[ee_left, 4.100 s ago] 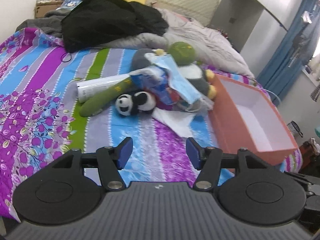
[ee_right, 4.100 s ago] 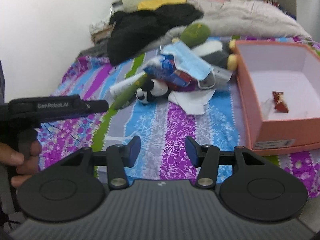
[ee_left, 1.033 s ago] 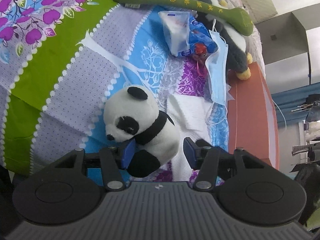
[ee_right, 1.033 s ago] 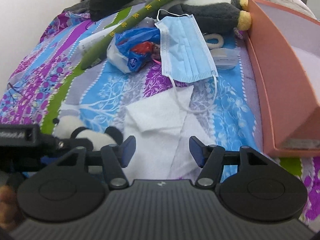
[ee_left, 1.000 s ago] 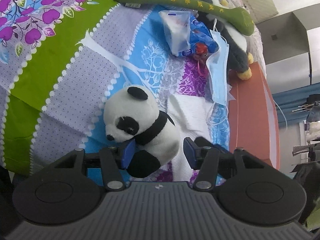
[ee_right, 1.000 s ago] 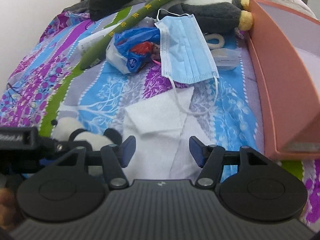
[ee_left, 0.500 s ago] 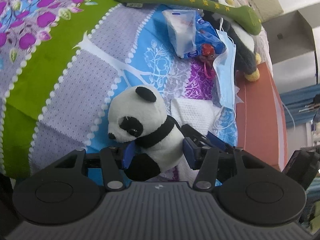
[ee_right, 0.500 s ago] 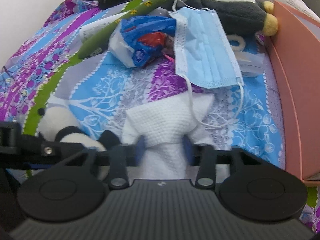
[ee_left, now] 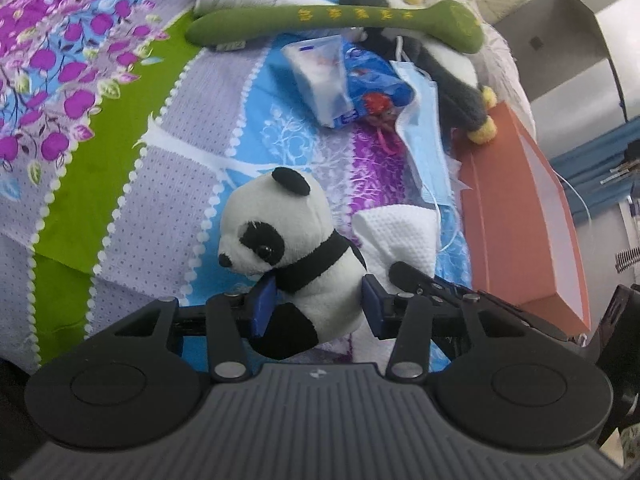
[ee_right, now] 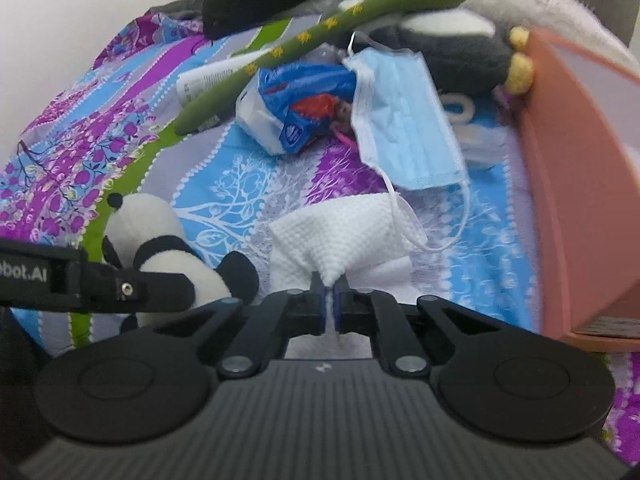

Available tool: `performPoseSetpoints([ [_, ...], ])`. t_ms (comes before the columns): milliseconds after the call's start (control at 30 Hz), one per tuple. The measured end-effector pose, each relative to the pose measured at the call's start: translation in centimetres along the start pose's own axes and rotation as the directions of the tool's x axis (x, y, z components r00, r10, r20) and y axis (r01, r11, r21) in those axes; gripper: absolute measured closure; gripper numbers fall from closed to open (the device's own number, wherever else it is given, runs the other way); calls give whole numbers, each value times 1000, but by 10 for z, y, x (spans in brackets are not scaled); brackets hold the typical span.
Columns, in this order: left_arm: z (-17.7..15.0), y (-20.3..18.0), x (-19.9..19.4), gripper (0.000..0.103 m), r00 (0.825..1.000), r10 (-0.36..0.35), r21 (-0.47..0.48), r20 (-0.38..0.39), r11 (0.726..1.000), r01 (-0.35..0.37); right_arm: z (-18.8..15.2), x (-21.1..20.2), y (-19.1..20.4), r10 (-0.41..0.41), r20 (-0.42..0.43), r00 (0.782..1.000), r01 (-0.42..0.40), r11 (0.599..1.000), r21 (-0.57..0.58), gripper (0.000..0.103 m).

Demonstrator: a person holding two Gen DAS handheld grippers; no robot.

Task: Organize soft objects
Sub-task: 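Grasp the panda plush with the left gripper while the right grasps the white tissue, then carry the panda with the left gripper and tissue with the right over the box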

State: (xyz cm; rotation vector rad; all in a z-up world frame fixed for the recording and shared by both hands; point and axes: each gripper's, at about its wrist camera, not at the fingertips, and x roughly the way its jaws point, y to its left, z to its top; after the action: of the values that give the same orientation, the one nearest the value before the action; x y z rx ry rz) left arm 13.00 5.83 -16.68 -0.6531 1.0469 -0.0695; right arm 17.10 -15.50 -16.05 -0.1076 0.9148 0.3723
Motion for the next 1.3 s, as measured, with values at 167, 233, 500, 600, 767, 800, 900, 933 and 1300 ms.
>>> performPoseSetpoints([
  [167,-3,-10,-18,51,1000,-8,72,24,997,6,-6,-25,-7,-16,28,999,14,998,69,95],
  [233,-4,-13,-29,51,999,-20,95,38,995,17,-8,-39,-5,-50,48,998,47,997,67,95],
  [500,-13,-31,-68,51,995,-10,220,98,976,-12,-9,-97,5,-78,144,986,66,994,85,95],
  [600,-16,-37,-80,51,993,-14,250,115,968,-16,-9,-114,9,-73,169,983,57,994,98,95],
  [767,-23,-49,-98,51,989,-27,293,143,956,-16,-9,-139,14,-68,216,974,45,993,110,95],
  [800,-24,-52,-101,51,989,-31,299,146,954,-14,-9,-143,14,-70,223,972,46,993,110,95],
  [900,-27,-59,-109,51,987,-38,317,156,948,-14,-10,-154,12,-78,238,968,50,991,122,95],
  [933,-28,-62,-111,51,987,-41,323,157,946,-13,-11,-158,10,-81,241,967,50,990,129,95],
  [1300,-42,-108,-111,51,987,-102,437,123,899,39,-21,-194,-19,-161,269,949,102,970,221,95],
])
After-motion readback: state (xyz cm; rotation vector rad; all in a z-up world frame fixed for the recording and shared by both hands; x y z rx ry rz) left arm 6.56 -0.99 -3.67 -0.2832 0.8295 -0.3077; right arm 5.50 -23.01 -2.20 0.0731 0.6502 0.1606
